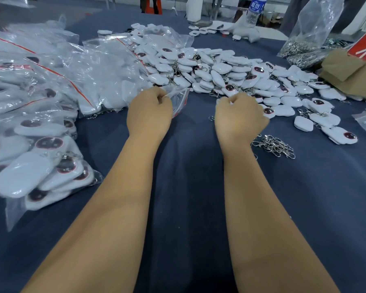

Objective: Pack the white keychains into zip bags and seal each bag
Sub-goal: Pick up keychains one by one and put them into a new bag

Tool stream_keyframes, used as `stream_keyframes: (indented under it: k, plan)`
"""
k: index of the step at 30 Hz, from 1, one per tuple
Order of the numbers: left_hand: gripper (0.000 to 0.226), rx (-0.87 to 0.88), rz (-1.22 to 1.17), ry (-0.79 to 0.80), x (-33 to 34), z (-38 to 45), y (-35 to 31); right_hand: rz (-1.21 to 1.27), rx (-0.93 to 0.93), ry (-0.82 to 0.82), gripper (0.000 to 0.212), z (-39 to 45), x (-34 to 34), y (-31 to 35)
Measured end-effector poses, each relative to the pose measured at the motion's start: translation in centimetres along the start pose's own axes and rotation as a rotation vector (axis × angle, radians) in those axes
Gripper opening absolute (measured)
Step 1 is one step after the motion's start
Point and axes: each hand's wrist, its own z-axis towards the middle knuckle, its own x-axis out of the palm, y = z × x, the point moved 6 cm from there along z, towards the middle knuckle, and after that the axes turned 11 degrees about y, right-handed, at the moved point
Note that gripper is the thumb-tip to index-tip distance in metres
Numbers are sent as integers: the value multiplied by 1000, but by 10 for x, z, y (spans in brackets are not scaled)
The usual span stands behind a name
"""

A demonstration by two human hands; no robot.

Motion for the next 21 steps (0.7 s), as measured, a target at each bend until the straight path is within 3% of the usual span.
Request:
stream_keyframes:
  k: [4, 8, 13, 17, 21]
  plan:
    - [19, -15, 36, 30, 3, 2, 2, 73, 228, -53, 28, 6, -16, -27]
    - [20, -36, 51, 72, 7, 4, 5, 162, 261, 12, 35, 17, -17, -32]
    - [22, -85, 18, 49, 6, 9, 10, 190, 174, 92, 59, 51, -15, -21]
    - [31, -101, 23, 45, 7, 12, 12, 173, 113, 280, 87, 73, 2, 7]
    - [29, -119, 23, 43, 8, 14, 14, -23, -37, 534, 79, 70, 43, 41]
